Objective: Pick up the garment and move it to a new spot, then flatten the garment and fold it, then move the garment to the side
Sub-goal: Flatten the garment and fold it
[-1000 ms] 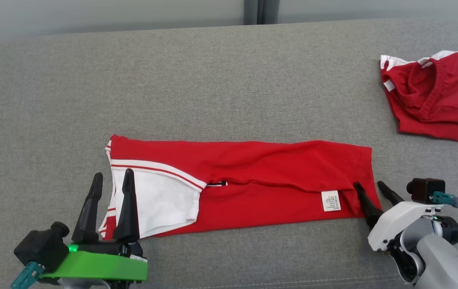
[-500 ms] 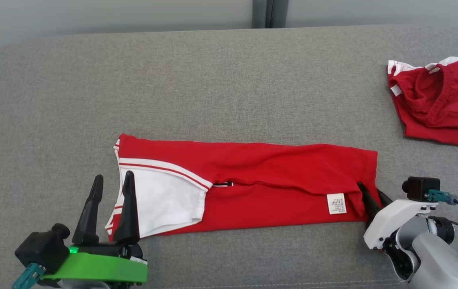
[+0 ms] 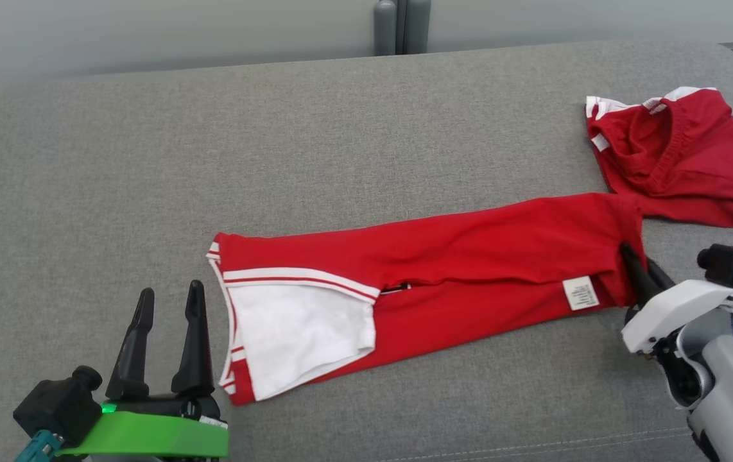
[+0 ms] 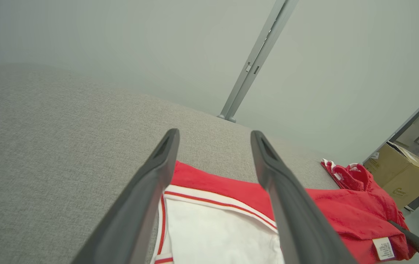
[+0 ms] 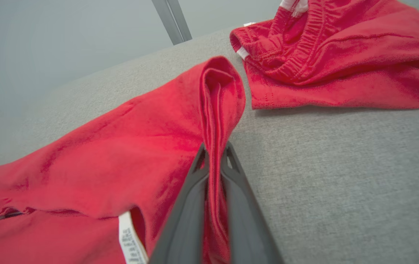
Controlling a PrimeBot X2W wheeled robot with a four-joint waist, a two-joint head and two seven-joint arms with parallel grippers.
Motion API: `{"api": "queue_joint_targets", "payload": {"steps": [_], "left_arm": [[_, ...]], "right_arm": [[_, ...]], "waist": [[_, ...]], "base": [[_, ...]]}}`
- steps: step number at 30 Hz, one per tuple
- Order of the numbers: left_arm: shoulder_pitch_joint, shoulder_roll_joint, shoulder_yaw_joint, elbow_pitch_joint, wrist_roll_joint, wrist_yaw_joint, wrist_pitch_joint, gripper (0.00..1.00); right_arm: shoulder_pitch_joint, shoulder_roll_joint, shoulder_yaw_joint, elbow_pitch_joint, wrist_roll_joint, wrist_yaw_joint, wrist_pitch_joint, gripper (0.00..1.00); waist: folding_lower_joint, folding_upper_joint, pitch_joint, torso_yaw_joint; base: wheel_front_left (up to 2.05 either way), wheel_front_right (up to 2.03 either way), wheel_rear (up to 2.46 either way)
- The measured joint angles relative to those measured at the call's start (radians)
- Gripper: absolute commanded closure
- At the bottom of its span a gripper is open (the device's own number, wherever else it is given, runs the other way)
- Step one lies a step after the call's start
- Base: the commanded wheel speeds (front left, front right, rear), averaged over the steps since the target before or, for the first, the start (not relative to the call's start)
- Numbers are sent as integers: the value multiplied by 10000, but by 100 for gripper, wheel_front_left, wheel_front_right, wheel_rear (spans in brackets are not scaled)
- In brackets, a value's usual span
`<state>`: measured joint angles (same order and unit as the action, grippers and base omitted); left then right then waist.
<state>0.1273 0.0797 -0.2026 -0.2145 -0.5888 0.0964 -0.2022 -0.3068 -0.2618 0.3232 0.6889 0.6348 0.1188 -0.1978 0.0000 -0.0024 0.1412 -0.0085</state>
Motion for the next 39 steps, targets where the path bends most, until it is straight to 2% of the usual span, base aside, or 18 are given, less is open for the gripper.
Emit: {"api": "queue_joint_targets", "payload": {"steps": [6,10,19,23,28,39], "left_arm": [[6,0,-178,-197,0,0,48,0],[6,-4,-293,-199,0,0,79,0],[-5,-4,-523,-205,31,-2,121,0],[-9,-15,-577,-203,31,-2,151,0],[-20,-19,-594,-194,31,-2,150,0],[-24,-54,-669,-115,27,-2,119,0]], "right_arm": [[-231,-899,-514,-25,6,0,-44,100],[-262,-1258,-731,-42,119,-2,-96,100],[-344,-485,198,-1012,295,44,-23,100],[-342,-414,884,-1657,364,44,247,100],[-339,-136,1969,-2508,445,44,652,100],[-345,10,3394,-3680,863,44,1423,100]], "waist": [[0,0,-32,-303],[-1,0,-9,-372],[0,0,6,-270],[0,0,-16,-73],[0,0,-48,253],[0,0,-94,1279]], "base": [[0,0,0],[0,0,0],[0,0,0],[0,0,0],[0,0,0],[0,0,0]]}}
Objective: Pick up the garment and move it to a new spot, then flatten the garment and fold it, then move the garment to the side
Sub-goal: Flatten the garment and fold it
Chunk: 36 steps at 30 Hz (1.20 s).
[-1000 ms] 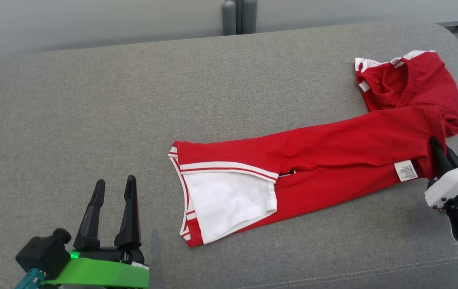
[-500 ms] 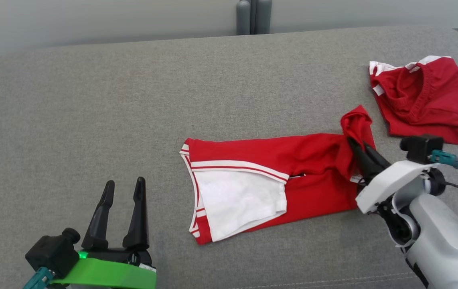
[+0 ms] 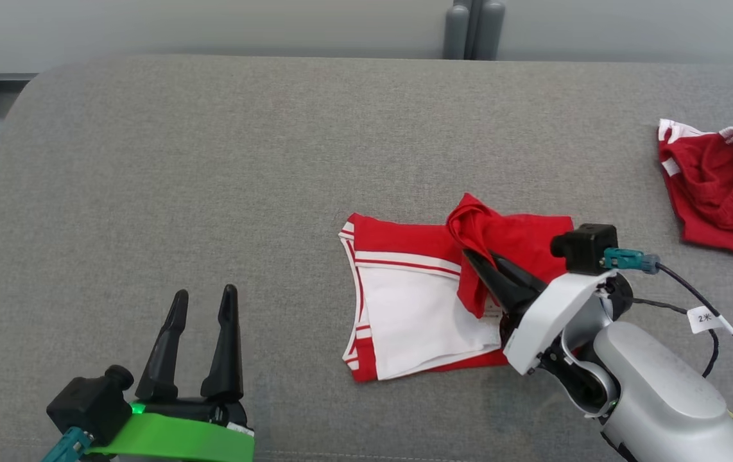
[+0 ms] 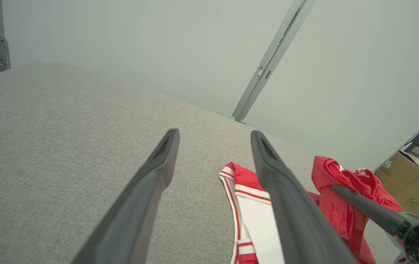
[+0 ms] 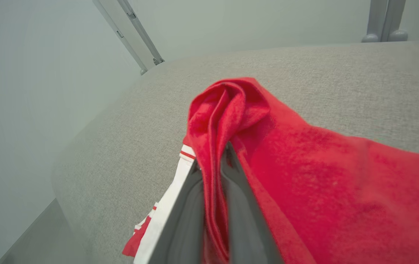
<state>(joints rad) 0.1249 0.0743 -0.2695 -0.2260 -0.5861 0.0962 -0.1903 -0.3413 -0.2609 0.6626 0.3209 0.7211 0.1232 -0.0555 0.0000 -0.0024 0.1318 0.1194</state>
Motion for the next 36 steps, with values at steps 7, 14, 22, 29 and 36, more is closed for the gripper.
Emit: {"api": "queue_joint_targets", "payload": {"steps": [7,14,22,29,36], "left_arm": [[0,-31,-33,81,-84,0,-58,0],[0,-61,-73,169,-115,0,-105,0],[1,-121,2,215,-184,0,-219,0],[2,-163,56,242,-184,0,-226,0],[12,-165,123,268,-184,4,-305,0]], "right_arm": [[-268,115,318,-136,207,0,347,100],[-476,355,466,324,533,0,796,100],[-606,502,669,1047,692,0,1143,82],[-774,738,863,1333,690,0,1208,0],[-1339,957,867,922,690,0,769,0]], "waist": [[0,0,37,685],[0,0,94,1163],[0,0,118,1476],[0,0,63,1490],[0,0,-78,1325]], "base": [[0,0,0],[0,0,0],[0,0,0],[0,0,0],[0,0,0]]}}
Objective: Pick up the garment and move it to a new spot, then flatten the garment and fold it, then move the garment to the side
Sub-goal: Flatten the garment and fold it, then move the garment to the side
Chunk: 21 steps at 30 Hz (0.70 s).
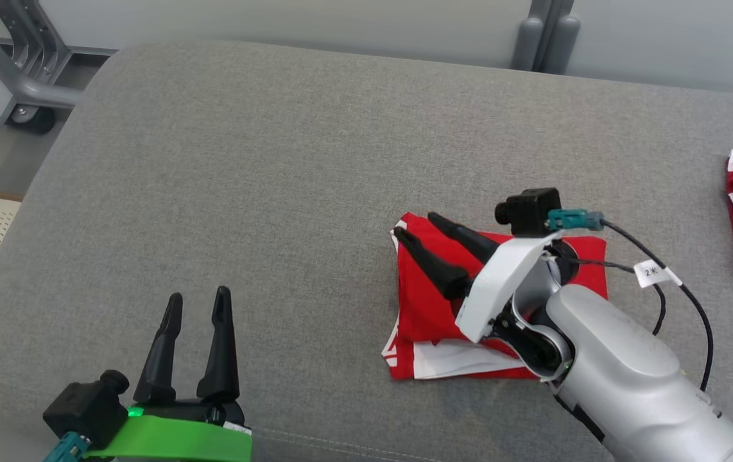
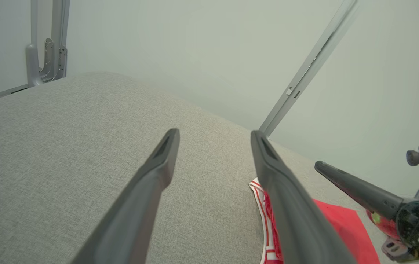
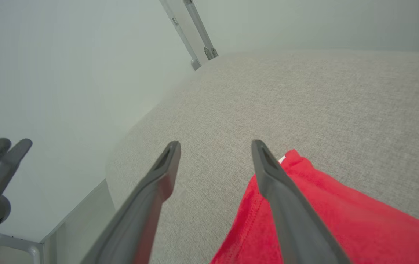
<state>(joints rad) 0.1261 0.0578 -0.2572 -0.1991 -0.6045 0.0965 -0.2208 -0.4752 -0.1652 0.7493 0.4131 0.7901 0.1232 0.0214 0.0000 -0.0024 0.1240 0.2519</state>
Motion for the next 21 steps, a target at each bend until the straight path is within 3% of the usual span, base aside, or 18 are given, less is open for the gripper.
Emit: {"api": "queue_joint_targets", "payload": {"steps": [4,9,21], "left_arm": [[10,0,4,12,2,2,-2,0],[26,4,10,6,4,2,-2,0],[264,13,-44,-184,19,2,0,0]], "right_arm": [[-334,-77,-489,-228,-12,2,-512,0],[-315,-930,-1158,69,-46,-98,-863,0],[1360,-1839,-1404,738,299,-203,-909,0]], "waist": [[0,0,-109,-179],[0,0,-236,-455],[0,1,-188,-1214]], "base": [[0,0,0],[0,0,0],[0,0,0]]}}
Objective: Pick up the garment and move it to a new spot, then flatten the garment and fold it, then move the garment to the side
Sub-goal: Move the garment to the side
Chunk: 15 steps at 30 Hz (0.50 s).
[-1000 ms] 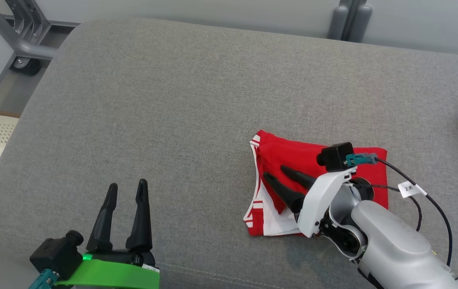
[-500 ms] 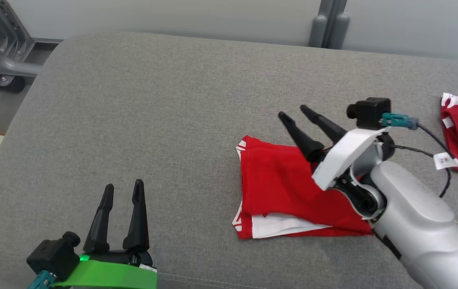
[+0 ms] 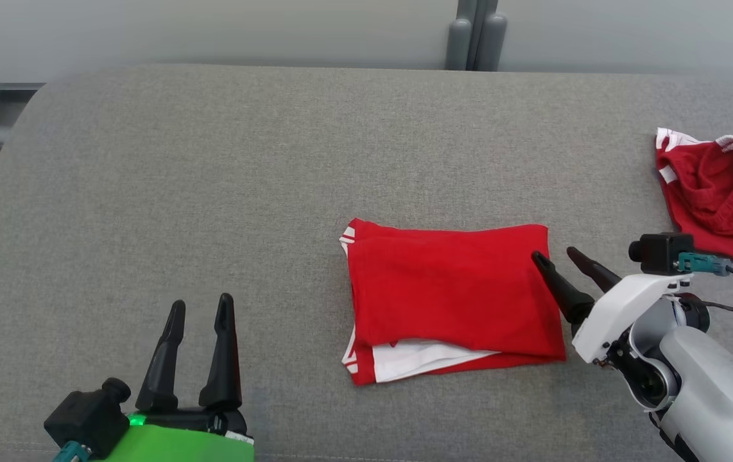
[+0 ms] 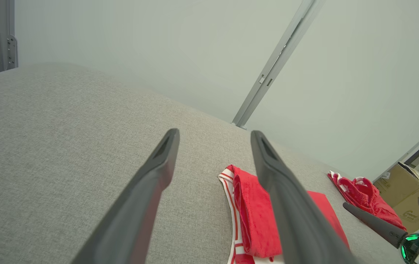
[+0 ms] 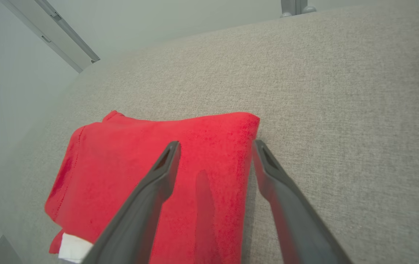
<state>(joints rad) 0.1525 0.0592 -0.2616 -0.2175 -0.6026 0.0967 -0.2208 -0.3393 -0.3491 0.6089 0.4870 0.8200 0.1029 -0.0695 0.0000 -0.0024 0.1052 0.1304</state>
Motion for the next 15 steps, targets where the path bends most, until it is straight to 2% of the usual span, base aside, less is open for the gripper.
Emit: {"api": "queue_joint_targets", "payload": {"steps": [8,15], "left_arm": [[-5,0,-146,-169,67,0,15,0],[-74,0,-305,-171,94,0,104,0]], "right_arm": [[50,-54,-192,27,362,12,0,0],[41,-61,-190,151,535,31,146,0]], "waist": [[0,0,387,-298],[0,0,726,-214]], "base": [[0,0,0],[0,0,0]]}}
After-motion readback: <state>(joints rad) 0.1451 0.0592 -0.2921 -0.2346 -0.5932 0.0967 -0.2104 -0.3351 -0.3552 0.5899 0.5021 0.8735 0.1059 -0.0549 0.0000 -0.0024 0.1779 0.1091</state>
